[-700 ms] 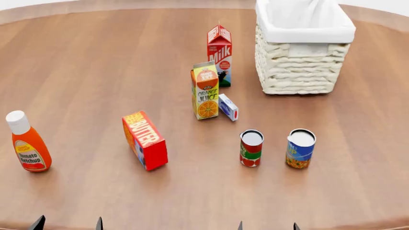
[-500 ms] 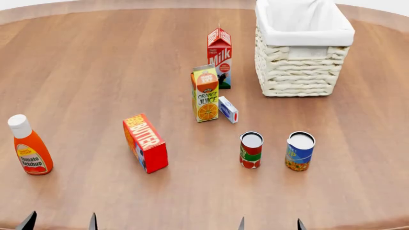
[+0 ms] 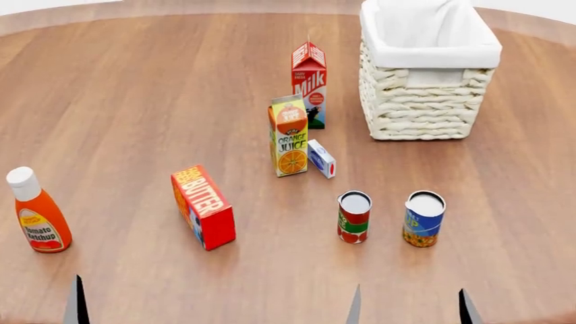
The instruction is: Pick up the tomato sauce, and put it in the basket.
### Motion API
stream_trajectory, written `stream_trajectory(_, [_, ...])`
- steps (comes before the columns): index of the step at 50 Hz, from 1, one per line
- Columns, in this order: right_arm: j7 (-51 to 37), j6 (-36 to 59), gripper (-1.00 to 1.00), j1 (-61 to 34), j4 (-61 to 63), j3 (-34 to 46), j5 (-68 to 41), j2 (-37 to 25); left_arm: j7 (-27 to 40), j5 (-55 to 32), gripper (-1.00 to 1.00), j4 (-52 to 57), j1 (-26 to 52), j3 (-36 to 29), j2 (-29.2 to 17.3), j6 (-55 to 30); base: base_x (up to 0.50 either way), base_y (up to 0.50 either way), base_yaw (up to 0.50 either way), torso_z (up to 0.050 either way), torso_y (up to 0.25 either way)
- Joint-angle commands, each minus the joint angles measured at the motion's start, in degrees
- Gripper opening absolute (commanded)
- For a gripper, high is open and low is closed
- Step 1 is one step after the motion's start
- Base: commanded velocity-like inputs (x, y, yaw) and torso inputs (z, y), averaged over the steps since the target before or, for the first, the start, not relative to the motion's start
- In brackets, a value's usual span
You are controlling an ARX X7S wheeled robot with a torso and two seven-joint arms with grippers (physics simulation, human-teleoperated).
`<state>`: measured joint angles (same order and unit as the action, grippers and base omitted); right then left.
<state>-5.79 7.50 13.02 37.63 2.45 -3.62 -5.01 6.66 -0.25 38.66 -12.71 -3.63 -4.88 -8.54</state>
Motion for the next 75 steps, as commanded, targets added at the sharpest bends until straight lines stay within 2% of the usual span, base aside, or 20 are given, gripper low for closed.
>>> stream_trajectory(1, [-1.13,1.26,1.0,1.48,4.29,0.97,-0.57,-1.26,1.5,-0.7,1.0,5.92,-1.93,-0.18,-1.22,-1.09,0.39,0.0,0.0,0.0,0.0])
stream_trajectory(35, [-3.37,1.06,1.0,1.67,4.45,2.71,-2.04,-3.86,4.34,-0.96,1.0,6.97,-1.9,-2.29,-3.77,-2.38,0.39,0.0,0.0,0.0,0.0])
stream_trajectory(67, [-4.59,-0.79,1.0,1.76,3.75,3.87,-3.34,-5.43,6.12,-1.7,1.0,6.93,-1.68,-3.41,-5.42,-2.44,0.5,0.0,0.0,0.0,0.0])
stream_trajectory(75, [-4.42,0.25,1.0,2.81,6.04,2.72,-7.06,-6.23,6.71,-1.39,1.0,5.75,-1.21,-3.81,-5.63,-2.23,0.0,0.0,0.0,0.0,0.001])
